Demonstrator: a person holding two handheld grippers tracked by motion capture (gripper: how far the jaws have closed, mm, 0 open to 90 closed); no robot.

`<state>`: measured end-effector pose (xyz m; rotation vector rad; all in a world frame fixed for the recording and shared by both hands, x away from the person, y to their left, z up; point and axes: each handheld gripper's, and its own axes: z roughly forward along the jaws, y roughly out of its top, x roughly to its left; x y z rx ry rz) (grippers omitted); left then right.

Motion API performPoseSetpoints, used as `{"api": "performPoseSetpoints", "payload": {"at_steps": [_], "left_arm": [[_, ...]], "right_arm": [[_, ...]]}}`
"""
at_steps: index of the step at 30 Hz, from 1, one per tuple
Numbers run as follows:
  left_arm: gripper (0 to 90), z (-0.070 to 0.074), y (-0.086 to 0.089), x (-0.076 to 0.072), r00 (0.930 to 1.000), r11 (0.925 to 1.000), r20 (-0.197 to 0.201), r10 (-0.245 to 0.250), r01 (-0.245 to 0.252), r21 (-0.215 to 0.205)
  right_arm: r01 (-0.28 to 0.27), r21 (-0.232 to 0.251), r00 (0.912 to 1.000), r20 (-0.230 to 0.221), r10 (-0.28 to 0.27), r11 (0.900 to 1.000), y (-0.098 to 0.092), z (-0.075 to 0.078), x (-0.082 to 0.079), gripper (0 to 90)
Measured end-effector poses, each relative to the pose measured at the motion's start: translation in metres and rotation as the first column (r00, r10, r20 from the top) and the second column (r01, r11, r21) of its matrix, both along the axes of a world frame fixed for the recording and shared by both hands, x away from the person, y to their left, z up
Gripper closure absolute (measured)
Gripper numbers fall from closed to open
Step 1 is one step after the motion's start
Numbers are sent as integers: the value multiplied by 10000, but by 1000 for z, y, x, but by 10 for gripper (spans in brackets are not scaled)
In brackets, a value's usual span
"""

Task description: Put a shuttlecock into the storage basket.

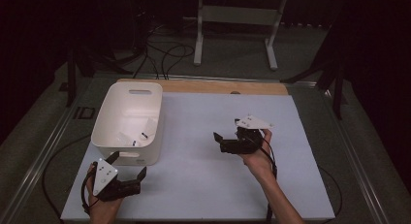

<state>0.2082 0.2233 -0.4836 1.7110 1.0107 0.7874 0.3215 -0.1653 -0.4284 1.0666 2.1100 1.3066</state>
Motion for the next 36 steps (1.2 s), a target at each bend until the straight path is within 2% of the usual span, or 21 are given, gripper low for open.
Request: {"api": "performPoseSetpoints", "payload": {"at_steps": [11, 15, 28, 36], "left_arm": [[2, 1, 1, -1, 9999, 10000, 130, 73, -72, -69], [1, 2, 2, -1, 9998, 9999, 151, 102, -101, -94], [2, 4, 6, 0, 9997, 9996, 155, 197, -194, -186], [2, 5, 7, 0, 9994, 9995, 214, 256, -251, -214]], "right_arm": [[337, 402, 9994, 76, -340, 9986, -18, -13, -19, 90], [532, 392, 9983, 202, -541, 9978, -25, -16, -23, 90], [1057, 577, 9940, 208, -1071, 9927, -49, -35, -36, 90], [1200, 823, 9912, 455, -1240, 9894, -58, -37, -42, 90]]}}
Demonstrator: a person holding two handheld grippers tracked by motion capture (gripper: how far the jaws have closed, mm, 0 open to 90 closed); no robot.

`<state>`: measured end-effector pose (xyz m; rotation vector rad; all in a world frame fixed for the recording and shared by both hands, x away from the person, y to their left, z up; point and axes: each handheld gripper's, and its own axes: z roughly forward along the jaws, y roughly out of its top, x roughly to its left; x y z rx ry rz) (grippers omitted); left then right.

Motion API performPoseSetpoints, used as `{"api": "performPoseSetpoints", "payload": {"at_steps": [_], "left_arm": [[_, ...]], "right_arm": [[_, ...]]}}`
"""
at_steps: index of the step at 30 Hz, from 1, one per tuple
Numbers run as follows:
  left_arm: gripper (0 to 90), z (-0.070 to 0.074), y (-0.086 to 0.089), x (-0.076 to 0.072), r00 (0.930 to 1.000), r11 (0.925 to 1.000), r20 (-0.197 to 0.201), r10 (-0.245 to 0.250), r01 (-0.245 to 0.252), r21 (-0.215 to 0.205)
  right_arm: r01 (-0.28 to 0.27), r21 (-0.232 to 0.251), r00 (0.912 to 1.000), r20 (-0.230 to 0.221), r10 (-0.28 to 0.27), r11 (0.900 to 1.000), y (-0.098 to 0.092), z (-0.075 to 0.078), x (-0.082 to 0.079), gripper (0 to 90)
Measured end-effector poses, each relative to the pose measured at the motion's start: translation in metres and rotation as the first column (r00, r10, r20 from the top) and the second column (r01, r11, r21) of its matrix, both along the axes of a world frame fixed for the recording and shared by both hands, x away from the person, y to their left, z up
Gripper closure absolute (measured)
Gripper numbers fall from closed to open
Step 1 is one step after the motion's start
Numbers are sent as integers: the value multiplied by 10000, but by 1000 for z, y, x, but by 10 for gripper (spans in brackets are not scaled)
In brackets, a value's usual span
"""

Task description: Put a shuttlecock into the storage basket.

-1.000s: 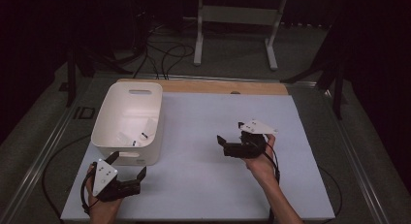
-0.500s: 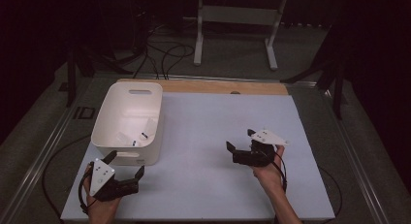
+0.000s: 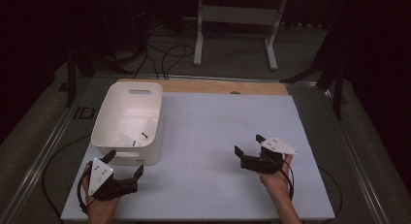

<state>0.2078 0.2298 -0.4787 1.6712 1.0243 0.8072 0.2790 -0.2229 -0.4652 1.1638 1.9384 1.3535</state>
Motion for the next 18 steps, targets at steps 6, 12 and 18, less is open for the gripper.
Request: {"api": "performPoseSetpoints", "payload": {"at_steps": [6, 12, 18], "left_arm": [[2, -1, 2, 0, 10000, 10000, 22, 51, -51, 9], [2, -1, 2, 0, 10000, 10000, 22, 14, -14, 25], [2, -1, 1, 0, 10000, 9999, 29, -56, 56, 93]], "right_arm": [[49, -216, 9993, 385, -40, 9998, -5, -6, -10, 89], [41, -128, 9982, 591, -34, 9999, -11, -6, -16, 89], [240, 0, 9969, 745, -239, 9997, -21, -10, -26, 90]]}}
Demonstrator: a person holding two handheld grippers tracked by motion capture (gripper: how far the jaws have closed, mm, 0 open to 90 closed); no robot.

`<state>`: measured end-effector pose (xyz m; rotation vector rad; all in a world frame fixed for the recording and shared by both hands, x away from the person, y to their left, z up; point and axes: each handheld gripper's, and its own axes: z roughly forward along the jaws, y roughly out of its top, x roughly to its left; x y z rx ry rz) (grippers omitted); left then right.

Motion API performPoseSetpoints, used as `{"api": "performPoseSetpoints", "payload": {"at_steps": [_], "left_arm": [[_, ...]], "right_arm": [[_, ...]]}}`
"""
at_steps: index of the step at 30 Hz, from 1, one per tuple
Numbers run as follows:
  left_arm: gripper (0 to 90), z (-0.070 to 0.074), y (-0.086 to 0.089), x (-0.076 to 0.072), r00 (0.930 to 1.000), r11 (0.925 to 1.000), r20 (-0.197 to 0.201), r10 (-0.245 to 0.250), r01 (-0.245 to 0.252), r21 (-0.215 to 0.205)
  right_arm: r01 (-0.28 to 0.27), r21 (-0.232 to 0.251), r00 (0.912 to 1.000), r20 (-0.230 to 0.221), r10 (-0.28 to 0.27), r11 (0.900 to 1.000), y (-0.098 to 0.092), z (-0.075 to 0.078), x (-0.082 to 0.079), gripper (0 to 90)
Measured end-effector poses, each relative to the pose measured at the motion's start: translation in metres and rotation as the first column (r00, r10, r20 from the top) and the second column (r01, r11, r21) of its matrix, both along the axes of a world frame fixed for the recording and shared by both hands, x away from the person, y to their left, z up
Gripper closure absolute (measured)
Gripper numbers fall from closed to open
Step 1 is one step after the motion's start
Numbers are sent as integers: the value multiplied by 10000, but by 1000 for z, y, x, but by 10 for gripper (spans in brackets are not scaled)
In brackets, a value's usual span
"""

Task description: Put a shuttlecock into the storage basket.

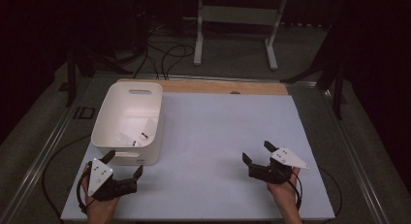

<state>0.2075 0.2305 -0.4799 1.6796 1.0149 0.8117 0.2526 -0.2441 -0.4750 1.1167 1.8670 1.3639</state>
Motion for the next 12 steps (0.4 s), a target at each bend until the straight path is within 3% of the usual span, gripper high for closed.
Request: {"api": "performPoseSetpoints", "payload": {"at_steps": [12], "left_arm": [[2, 0, 0, 0, 10000, 10000, 60, 73, -73, 61]], "right_arm": [[127, -23, 9999, 74, -127, 9999, -6, -7, -5, 90]]}}
